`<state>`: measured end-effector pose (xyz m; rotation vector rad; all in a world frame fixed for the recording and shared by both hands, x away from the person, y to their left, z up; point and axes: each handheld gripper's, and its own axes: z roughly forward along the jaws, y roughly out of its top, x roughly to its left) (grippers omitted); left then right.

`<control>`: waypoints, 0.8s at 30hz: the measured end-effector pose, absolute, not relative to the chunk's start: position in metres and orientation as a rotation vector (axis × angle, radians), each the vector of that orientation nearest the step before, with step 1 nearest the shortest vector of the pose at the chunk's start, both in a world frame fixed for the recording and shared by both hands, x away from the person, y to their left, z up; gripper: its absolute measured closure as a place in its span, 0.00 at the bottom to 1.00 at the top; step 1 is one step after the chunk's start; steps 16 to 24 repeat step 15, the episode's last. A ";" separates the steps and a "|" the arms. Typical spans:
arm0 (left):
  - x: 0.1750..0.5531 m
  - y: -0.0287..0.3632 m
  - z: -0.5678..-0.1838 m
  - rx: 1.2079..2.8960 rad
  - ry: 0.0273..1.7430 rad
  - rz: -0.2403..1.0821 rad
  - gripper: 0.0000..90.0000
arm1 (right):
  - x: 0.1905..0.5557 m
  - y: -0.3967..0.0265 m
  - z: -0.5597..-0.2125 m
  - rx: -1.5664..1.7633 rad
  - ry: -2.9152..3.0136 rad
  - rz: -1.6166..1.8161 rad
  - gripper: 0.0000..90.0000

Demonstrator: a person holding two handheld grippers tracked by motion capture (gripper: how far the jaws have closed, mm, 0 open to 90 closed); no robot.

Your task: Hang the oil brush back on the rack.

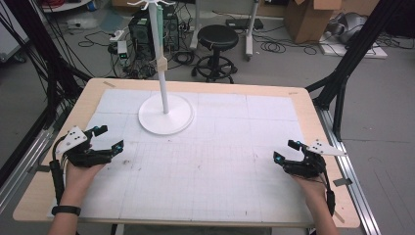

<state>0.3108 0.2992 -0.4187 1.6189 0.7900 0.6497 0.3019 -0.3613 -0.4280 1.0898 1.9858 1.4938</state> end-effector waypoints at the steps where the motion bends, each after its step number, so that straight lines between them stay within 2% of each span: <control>1: 0.311 0.299 -0.419 1.620 0.790 0.650 0.15 | 0.302 -0.361 -0.428 1.090 1.983 1.496 0.17; 24: 0.310 0.299 -0.419 1.638 0.787 0.651 0.15 | 0.303 -0.364 -0.427 1.096 1.959 1.510 0.17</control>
